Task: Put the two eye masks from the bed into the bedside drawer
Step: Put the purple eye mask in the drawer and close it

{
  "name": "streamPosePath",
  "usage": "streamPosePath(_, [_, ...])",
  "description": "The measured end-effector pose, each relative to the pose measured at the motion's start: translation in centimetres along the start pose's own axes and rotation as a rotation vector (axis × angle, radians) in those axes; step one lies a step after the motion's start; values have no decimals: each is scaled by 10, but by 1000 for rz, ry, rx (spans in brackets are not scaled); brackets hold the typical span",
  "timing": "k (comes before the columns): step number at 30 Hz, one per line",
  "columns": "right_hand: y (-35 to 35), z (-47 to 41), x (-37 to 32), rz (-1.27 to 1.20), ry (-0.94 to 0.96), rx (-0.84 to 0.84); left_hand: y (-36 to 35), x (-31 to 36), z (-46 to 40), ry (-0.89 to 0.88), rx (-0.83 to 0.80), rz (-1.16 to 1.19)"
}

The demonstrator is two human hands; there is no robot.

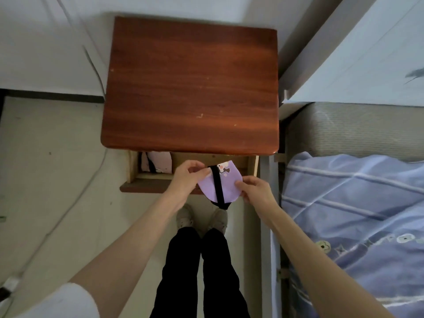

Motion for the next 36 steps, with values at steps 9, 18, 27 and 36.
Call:
streamPosePath(9, [-18,-80,16,-253,-129,1,-1,-27,-71,-92,1,-221])
streamPosePath(18, [-42,-121,17,-83,-270,204,14,-49,-82,-194,-66,-644])
streamPosePath(27, [-33,-34,26,-349,-186,171,66,-63,5,-419,405,-329])
streamPosePath(36, [-48,-5,44,-1183,-429,-85,89,-65,1,261,548,793])
Point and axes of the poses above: each hand's wrist, its own z-axis away from the middle knuckle, its own y-axis out of the back of the hand, x = y × z, the point moved 3 cm from there along -z, towards the middle knuckle, and after that the axes turned 10 degrees about z, right-handed, at the moved point
